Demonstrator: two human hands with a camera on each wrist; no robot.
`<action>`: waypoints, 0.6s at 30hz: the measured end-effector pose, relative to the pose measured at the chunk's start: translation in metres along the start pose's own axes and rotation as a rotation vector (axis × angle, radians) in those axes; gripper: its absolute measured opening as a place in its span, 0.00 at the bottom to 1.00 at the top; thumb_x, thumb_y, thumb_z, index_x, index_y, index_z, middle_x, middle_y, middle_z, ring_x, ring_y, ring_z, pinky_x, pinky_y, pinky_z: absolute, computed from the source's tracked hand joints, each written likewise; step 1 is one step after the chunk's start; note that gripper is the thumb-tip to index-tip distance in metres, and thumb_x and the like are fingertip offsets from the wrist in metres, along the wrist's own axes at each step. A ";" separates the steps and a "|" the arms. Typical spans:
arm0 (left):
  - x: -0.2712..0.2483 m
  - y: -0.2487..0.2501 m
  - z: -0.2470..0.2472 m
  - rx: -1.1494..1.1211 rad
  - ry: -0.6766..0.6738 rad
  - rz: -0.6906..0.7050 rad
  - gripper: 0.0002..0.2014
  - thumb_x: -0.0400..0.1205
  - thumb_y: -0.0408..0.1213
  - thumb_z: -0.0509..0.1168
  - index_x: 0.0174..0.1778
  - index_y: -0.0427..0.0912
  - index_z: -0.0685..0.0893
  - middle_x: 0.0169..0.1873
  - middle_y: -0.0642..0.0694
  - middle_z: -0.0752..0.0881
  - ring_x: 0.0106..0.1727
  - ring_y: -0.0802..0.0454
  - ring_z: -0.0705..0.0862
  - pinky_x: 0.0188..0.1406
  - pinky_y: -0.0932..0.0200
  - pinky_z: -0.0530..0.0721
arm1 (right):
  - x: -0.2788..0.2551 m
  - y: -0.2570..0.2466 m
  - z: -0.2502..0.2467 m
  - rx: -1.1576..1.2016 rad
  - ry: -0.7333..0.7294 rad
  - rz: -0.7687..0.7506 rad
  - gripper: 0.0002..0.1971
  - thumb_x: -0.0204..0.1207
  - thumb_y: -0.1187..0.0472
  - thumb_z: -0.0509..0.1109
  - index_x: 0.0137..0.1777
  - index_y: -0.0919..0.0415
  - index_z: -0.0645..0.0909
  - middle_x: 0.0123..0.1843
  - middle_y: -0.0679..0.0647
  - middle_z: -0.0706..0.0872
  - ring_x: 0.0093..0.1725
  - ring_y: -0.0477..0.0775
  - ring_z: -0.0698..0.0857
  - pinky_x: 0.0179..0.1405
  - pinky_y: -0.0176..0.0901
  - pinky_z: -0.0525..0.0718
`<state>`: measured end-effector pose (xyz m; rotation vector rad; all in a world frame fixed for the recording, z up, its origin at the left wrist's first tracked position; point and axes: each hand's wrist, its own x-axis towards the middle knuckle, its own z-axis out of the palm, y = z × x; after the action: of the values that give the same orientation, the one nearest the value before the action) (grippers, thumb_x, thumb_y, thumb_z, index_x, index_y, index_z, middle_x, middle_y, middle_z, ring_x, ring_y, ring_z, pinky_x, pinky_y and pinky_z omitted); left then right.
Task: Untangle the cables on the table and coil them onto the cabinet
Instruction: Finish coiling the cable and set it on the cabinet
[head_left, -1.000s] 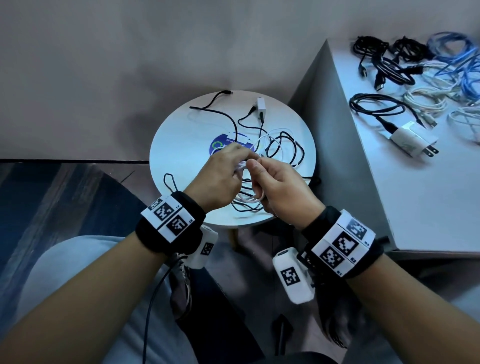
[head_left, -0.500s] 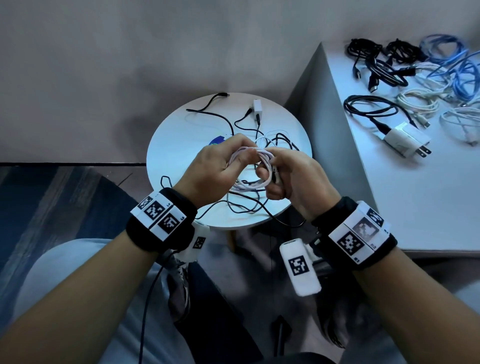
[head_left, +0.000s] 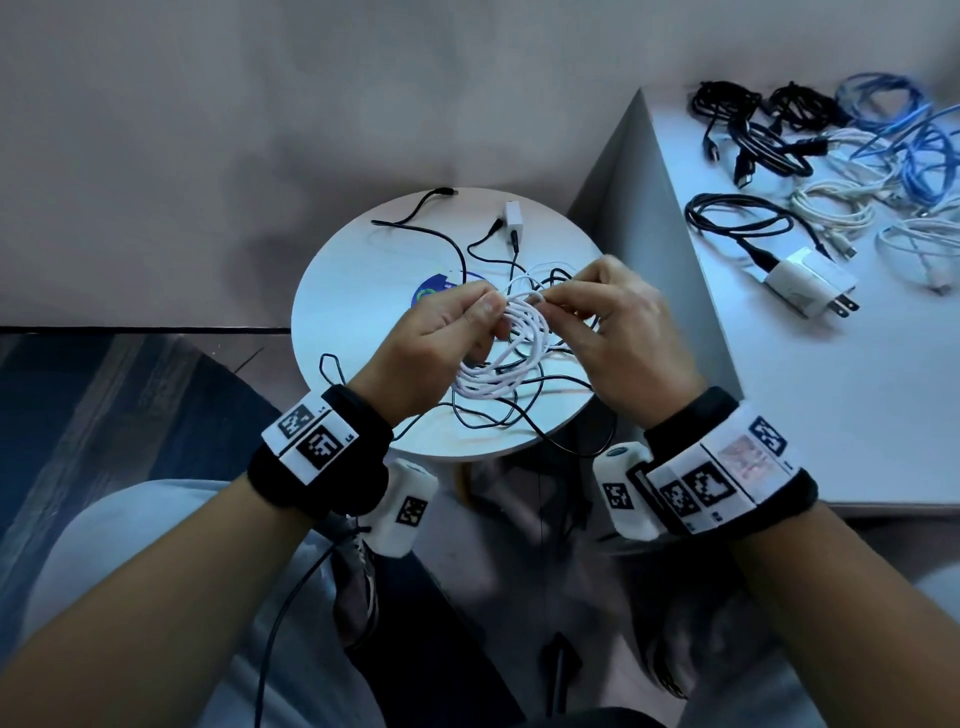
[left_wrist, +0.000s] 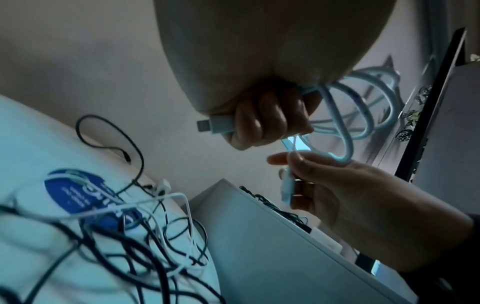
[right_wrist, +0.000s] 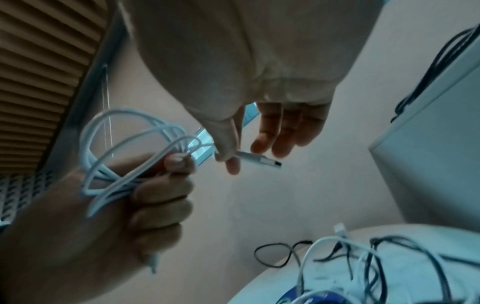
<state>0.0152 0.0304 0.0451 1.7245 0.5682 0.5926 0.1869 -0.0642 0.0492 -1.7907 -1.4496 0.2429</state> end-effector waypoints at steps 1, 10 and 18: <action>-0.001 -0.001 0.004 0.000 0.011 0.005 0.15 0.89 0.42 0.55 0.41 0.40 0.78 0.29 0.43 0.71 0.29 0.55 0.68 0.29 0.63 0.68 | -0.001 -0.001 0.002 0.088 -0.003 0.053 0.06 0.80 0.56 0.75 0.50 0.54 0.92 0.42 0.51 0.85 0.39 0.47 0.82 0.44 0.36 0.77; -0.008 -0.003 0.017 0.582 0.283 0.306 0.14 0.91 0.44 0.54 0.55 0.39 0.81 0.28 0.51 0.84 0.28 0.49 0.82 0.28 0.47 0.80 | -0.003 -0.011 0.012 1.211 -0.330 0.666 0.10 0.79 0.65 0.68 0.57 0.64 0.86 0.42 0.56 0.91 0.36 0.51 0.91 0.43 0.43 0.90; -0.006 0.002 0.008 0.349 0.125 0.224 0.15 0.90 0.38 0.57 0.66 0.43 0.86 0.44 0.50 0.90 0.44 0.54 0.88 0.47 0.48 0.88 | -0.006 -0.010 0.012 1.336 -0.458 0.706 0.14 0.69 0.63 0.70 0.55 0.61 0.83 0.42 0.53 0.91 0.46 0.50 0.90 0.58 0.47 0.85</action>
<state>0.0159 0.0199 0.0446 2.1089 0.5960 0.7996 0.1707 -0.0639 0.0458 -0.9903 -0.4803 1.6159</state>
